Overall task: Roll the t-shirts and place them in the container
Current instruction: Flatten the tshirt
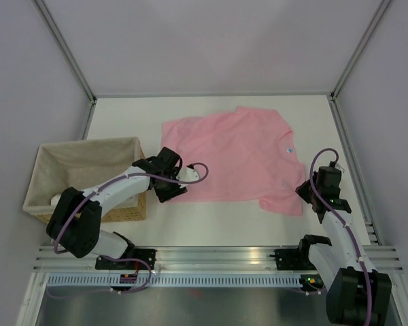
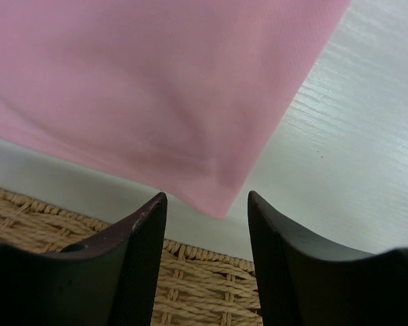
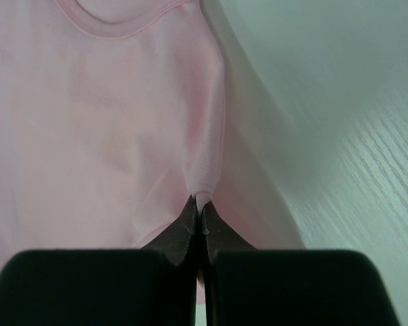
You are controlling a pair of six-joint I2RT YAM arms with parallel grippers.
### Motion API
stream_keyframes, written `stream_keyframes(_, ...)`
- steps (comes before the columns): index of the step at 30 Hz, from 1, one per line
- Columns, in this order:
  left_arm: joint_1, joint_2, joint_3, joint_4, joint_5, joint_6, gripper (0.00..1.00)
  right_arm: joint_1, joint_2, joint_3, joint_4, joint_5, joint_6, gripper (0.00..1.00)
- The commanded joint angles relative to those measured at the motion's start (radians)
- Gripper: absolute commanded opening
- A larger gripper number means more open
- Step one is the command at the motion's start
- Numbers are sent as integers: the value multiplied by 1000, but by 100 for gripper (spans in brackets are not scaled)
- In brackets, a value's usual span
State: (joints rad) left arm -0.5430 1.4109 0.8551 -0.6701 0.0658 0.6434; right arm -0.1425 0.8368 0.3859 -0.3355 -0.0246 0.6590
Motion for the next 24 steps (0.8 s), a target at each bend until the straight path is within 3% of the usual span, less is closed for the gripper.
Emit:
stream_keyframes(1,-14,57,-56,85,-95,93,57,-6,-13,5,-7,-5,-9,0)
stream_keyframes(8,-14,120,-125,145,-106,114,54,-5,-31,31,-33,-1,-29,0)
stream_keyframes(9,-14,123,-132,152,-95,113,48,-5,-36,36,-39,2,-32,0)
stream_keyframes(10,-14,126,-136,156,-81,99,27,-5,-44,48,-45,3,-39,0)
stream_keyframes(12,-14,123,-134,161,-80,64,3,-5,-65,71,-80,2,-45,0)
stream_keyframes(15,-12,50,-116,155,-89,17,2,-5,-131,145,-149,-18,-52,0)
stream_keyframes(20,-12,-286,14,95,-199,-45,2,-5,-269,408,-281,-14,-68,0)
stream_keyframes(23,-9,-336,252,-52,-288,-86,2,-5,-283,634,-333,17,-94,0)
stream_keyframes(24,-8,-336,398,-92,-305,-93,2,-5,-277,692,-342,18,-104,0)
